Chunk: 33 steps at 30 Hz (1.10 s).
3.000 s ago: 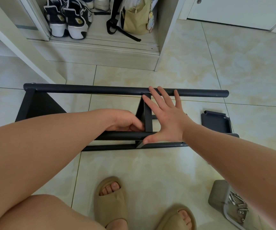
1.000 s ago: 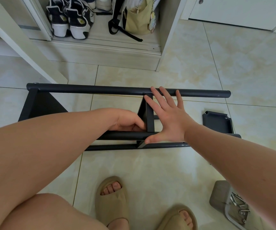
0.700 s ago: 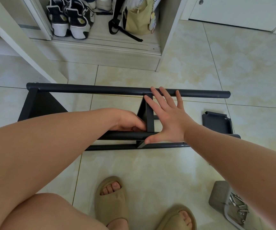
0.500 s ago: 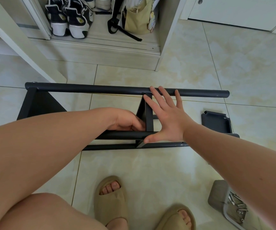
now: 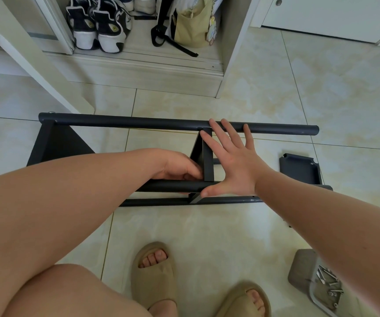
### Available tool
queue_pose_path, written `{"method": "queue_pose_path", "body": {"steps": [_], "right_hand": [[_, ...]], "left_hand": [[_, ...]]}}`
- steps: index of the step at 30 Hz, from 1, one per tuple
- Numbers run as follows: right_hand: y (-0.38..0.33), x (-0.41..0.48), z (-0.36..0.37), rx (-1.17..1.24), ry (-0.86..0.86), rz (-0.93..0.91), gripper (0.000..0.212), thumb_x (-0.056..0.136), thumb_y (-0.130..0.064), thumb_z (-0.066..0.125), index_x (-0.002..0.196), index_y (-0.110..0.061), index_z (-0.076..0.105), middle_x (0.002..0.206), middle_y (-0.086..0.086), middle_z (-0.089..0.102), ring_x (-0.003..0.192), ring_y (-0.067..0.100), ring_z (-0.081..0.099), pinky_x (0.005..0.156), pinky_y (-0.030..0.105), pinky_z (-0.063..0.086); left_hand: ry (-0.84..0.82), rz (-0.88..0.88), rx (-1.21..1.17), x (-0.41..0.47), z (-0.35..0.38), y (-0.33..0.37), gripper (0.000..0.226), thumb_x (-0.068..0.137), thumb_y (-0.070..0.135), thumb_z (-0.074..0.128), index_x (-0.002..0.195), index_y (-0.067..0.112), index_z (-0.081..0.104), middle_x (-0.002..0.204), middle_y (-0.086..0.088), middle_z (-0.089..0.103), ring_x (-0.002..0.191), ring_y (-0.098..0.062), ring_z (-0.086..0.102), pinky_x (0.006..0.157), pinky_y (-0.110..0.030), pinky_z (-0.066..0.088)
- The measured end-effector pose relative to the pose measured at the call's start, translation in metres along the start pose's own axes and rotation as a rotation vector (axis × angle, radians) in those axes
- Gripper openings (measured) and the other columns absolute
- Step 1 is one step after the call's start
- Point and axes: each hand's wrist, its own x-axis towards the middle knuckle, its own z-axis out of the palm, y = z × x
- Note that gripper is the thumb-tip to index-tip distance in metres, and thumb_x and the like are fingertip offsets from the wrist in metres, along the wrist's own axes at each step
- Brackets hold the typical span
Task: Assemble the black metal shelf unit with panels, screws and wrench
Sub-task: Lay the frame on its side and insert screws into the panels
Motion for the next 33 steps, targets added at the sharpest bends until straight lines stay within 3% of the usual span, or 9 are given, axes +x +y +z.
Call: {"method": "queue_pose_path", "body": {"steps": [4,11,17,27,33], "right_hand": [[-0.0002,-0.0001,-0.0006,0.002,-0.003,0.000,0.138,0.053,-0.105,0.030,0.160,-0.029,-0.014,0.166,0.000,-0.027,0.152,0.025,-0.027,0.118,0.064,-0.016],[-0.0006,-0.0002,-0.0013,-0.002,-0.002,0.001,0.138,0.052,-0.104,0.030,0.160,-0.028,-0.013,0.166,0.000,-0.027,0.152,0.025,-0.027,0.118,0.063,-0.017],[0.0001,0.0002,-0.0005,-0.007,-0.001,0.000,0.138,0.053,-0.105,0.030,0.160,-0.029,-0.014,0.166,0.000,-0.027,0.152,0.025,-0.027,0.118,0.063,-0.018],[-0.0008,-0.0006,-0.0010,-0.003,0.000,0.003,0.138,0.053,-0.104,0.031,0.160,-0.029,-0.013,0.166,0.000,-0.026,0.152,0.025,-0.026,0.118,0.063,-0.017],[-0.0006,-0.0002,-0.0008,0.001,0.000,0.002,0.138,0.053,-0.104,0.031,0.160,-0.029,-0.013,0.166,0.000,-0.027,0.152,0.025,-0.026,0.118,0.062,-0.017]], "left_hand": [[-0.043,-0.023,-0.021,-0.0029,-0.0014,0.0005,0.018,0.098,0.008,0.052,0.091,0.014,0.067,0.069,0.002,0.070,0.061,-0.009,0.065,0.072,-0.026,0.050],[-0.061,-0.019,-0.053,-0.0003,-0.0040,-0.0032,0.020,0.095,0.000,0.052,0.097,0.011,0.068,0.083,-0.004,0.069,0.075,-0.015,0.064,0.079,-0.029,0.051],[-0.063,0.013,-0.085,0.0022,-0.0022,-0.0032,0.019,0.098,0.008,0.050,0.097,0.012,0.069,0.079,-0.002,0.071,0.078,-0.017,0.064,0.086,-0.034,0.048],[-0.056,-0.022,-0.054,0.0015,-0.0035,-0.0041,0.023,0.096,0.004,0.051,0.085,0.015,0.068,0.072,-0.001,0.069,0.064,-0.012,0.064,0.072,-0.029,0.049],[-0.081,0.004,-0.086,0.0019,-0.0037,-0.0040,0.022,0.097,0.006,0.048,0.095,0.013,0.069,0.079,-0.002,0.071,0.077,-0.017,0.064,0.083,-0.034,0.048]]}}
